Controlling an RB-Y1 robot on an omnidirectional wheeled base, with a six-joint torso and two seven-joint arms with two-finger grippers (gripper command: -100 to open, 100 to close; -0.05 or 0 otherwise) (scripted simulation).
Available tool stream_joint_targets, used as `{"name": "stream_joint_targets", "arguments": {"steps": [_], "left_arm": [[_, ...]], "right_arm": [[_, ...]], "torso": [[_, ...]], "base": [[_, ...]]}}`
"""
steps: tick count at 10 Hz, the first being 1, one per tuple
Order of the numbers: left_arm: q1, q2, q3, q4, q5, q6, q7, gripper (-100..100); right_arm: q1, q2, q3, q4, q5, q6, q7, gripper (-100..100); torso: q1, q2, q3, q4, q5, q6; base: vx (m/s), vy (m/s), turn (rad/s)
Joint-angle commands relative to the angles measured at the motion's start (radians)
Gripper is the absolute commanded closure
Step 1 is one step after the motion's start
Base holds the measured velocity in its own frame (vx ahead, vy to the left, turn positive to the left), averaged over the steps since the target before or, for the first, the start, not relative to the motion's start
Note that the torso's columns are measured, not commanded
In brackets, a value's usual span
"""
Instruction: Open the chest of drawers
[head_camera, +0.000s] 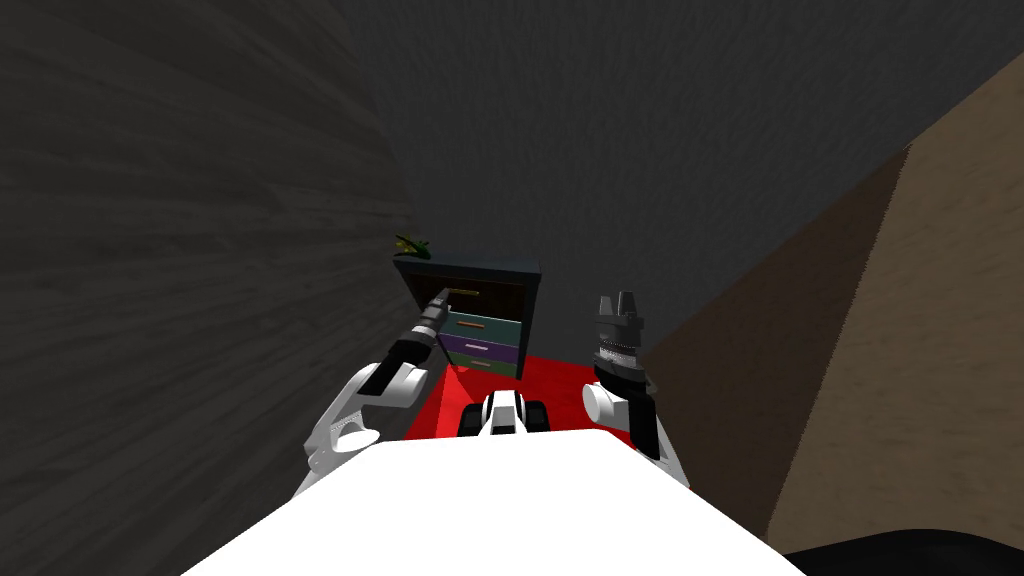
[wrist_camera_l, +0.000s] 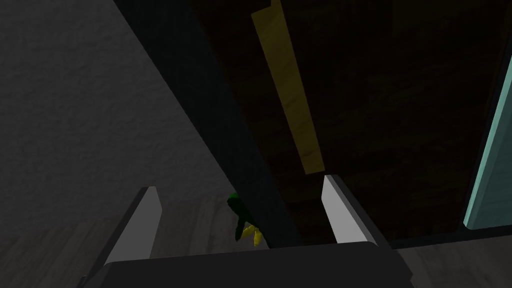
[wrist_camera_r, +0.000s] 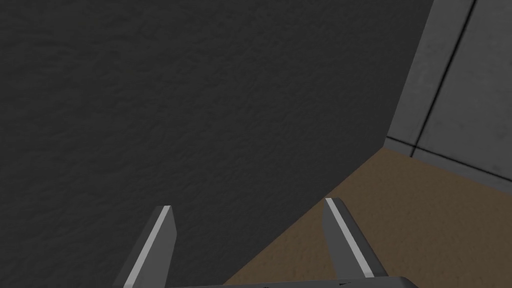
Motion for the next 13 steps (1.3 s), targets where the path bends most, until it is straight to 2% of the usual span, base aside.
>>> {"name": "stream_joint_targets", "arguments": {"steps": [1,3,6,7,10,13], "left_arm": [[-0.017,0.016,-0.007,0.001,-0.006,0.068,0.012,-100],[-0.028,0.028,-0.010,0.002,-0.008,0.104,0.020,-100],[-0.057,0.066,-0.019,0.004,-0.014,0.193,0.041,-100],[-0.057,0.066,-0.019,0.004,-0.014,0.200,0.041,-100],[-0.081,0.104,-0.025,0.004,-0.019,0.279,0.058,-100],[-0.097,0.138,-0.030,0.003,-0.022,0.333,0.069,-100]], "right_arm": [[0.000,0.000,0.000,0.000,0.000,0.000,0.000,0],[0.000,0.000,0.000,0.000,0.000,0.000,0.000,0],[0.000,0.000,0.000,0.000,0.000,0.000,0.000,0],[0.000,0.000,0.000,0.000,0.000,0.000,0.000,0],[0.000,0.000,0.000,0.000,0.000,0.000,0.000,0],[0.000,0.000,0.000,0.000,0.000,0.000,0.000,0]], "torso": [[0.000,0.000,0.000,0.000,0.000,-0.001],[0.000,0.000,0.000,0.000,0.000,0.000],[0.000,0.000,0.000,0.000,0.000,0.000],[0.000,-0.001,0.000,0.000,0.000,0.000],[0.000,0.000,0.000,0.000,0.000,0.000],[0.000,0.000,0.000,0.000,0.000,0.000]], "base": [[0.026,0.010,-0.078],[0.026,0.020,-0.093],[0.025,0.019,-0.098],[0.025,0.017,-0.051],[0.019,0.016,-0.091],[0.021,0.017,-0.062]]}}
